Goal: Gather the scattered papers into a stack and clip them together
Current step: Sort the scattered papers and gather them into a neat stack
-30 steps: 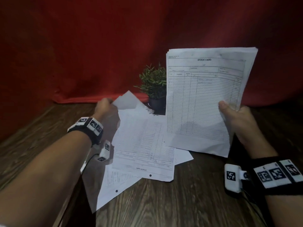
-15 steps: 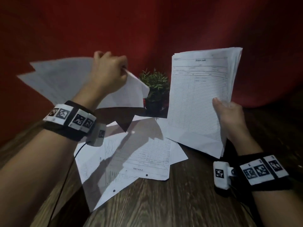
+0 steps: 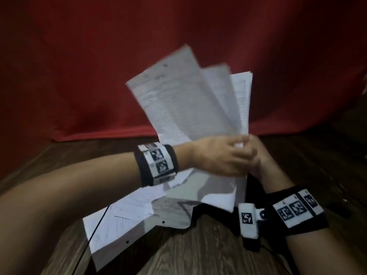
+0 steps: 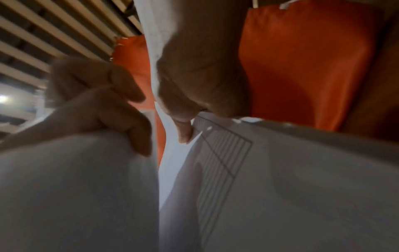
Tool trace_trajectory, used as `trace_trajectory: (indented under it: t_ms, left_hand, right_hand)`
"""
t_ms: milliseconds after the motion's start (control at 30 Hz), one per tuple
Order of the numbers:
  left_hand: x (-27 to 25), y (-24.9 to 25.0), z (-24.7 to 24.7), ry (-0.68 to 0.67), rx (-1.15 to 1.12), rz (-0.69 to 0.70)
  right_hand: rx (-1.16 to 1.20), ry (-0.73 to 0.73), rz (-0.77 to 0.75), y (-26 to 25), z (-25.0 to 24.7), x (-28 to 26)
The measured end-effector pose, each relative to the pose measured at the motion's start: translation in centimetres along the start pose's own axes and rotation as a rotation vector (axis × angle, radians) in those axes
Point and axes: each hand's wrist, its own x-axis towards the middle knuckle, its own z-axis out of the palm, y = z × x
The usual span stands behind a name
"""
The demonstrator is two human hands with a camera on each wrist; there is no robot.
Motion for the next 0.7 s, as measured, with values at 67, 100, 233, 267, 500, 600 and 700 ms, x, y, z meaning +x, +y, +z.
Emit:
trace_trajectory:
  t_ms: [67, 100, 233, 267, 500, 600, 700]
  left_hand:
    - [0.2, 2.1, 1.6, -0.022, -0.061, 0.053]
    - [0.1, 2.8, 2.2, -0.023, -0.104, 0.047]
    - [-1.2, 3.8, 3.4, 0.012, -0.235, -0.079]
    - [-1.4, 4.1, 3.6, 0.02, -0.247, -0.125]
    - [-3.4, 5.0, 4.2, 0.019, -0.253, -0.632]
    - [-3.7, 5.3, 4.4, 0.011, -0.256, -0.62]
    - [-4.3, 5.3, 4.5, 0.025, -0.317, -0.584]
  right_hand:
    - [-0.234, 0.465, -0.006, -1.8, 0.2, -0.9]
    - [-0.314, 0.804, -0.073, -1.9, 2.8, -0.3]
    - [-0.263, 0.691, -0.058, -0.6, 2.6, -2.5]
    - [-0.239, 0.461, 0.044, -0.6, 1.5, -3.0]
    - [0.502, -0.383, 0.082, 1.1, -0.5, 0.0]
    - [0.585, -0.443, 0.092, 2.3, 0.0, 0.3]
    - [0.495, -0.402, -0.016, 3.0, 0.2, 0.2]
